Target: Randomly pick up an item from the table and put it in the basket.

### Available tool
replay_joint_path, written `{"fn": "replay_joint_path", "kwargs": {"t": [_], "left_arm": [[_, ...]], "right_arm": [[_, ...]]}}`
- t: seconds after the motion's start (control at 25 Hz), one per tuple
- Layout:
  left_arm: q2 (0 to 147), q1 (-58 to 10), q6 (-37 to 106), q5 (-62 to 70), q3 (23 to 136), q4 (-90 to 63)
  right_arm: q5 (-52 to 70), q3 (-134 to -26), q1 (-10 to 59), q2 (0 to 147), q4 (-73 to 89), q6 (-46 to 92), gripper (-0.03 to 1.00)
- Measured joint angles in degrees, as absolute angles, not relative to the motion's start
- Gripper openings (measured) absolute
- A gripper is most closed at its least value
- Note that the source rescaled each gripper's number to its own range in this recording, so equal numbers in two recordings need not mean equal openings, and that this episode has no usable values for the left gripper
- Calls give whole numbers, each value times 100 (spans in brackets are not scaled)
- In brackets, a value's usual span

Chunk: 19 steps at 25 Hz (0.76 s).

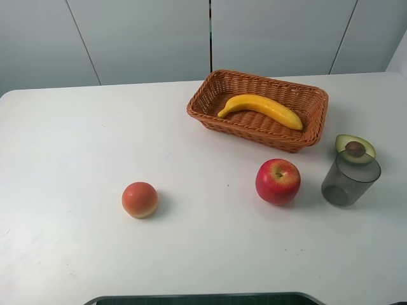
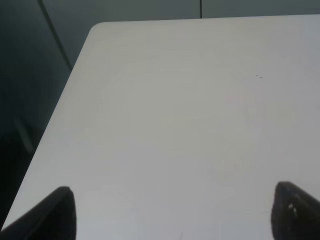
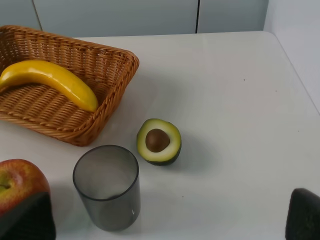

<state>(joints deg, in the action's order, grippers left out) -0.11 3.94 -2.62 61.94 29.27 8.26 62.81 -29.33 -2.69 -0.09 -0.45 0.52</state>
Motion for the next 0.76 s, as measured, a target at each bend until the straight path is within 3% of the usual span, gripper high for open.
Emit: {"fn": "replay_joint_path", "kwargs": {"t": [0.76], "left_arm": [[-11,394,-262,6194,2927,826]], "right_arm": [[6281,-2933,-269,-9,-45,52,100]]}}
